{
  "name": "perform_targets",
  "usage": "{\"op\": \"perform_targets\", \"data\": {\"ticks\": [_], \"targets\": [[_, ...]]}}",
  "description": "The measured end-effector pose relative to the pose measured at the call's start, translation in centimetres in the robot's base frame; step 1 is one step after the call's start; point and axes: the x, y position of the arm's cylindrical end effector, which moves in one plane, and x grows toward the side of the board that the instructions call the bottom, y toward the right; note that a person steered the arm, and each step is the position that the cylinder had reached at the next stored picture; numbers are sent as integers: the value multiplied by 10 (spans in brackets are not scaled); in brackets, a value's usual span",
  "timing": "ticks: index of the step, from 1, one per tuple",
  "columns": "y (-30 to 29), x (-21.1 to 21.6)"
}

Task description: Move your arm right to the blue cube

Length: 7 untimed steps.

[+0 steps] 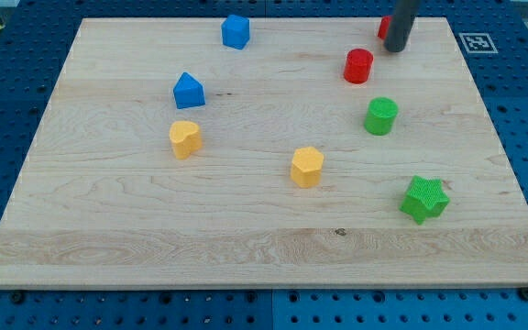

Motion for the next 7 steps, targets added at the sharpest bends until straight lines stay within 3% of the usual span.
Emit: {"op": "perform_targets", "data": {"ticks": [3,7], "targets": [[-87,-7],[-98,-7]]}}
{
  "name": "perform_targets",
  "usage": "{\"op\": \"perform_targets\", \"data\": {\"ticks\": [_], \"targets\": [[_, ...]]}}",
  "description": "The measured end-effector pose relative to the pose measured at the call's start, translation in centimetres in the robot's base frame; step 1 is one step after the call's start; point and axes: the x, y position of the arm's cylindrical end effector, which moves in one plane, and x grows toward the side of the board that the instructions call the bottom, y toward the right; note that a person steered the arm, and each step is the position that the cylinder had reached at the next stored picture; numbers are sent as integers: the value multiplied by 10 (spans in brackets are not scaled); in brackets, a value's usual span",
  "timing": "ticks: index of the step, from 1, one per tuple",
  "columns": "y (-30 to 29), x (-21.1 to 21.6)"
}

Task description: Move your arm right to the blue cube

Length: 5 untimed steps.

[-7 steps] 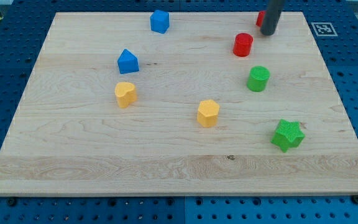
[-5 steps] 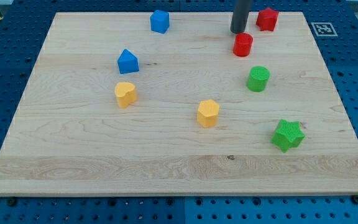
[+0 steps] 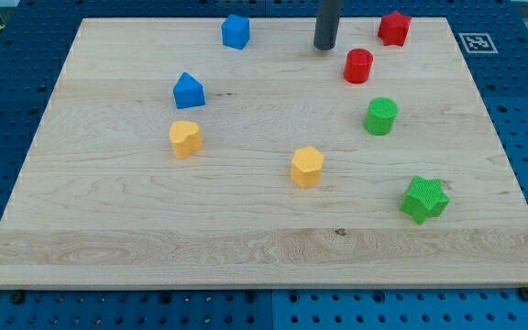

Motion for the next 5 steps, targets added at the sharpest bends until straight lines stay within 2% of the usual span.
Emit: {"op": "perform_targets", "data": {"ticks": [2,5], "targets": [[-1,-2],[-33,-23]]}}
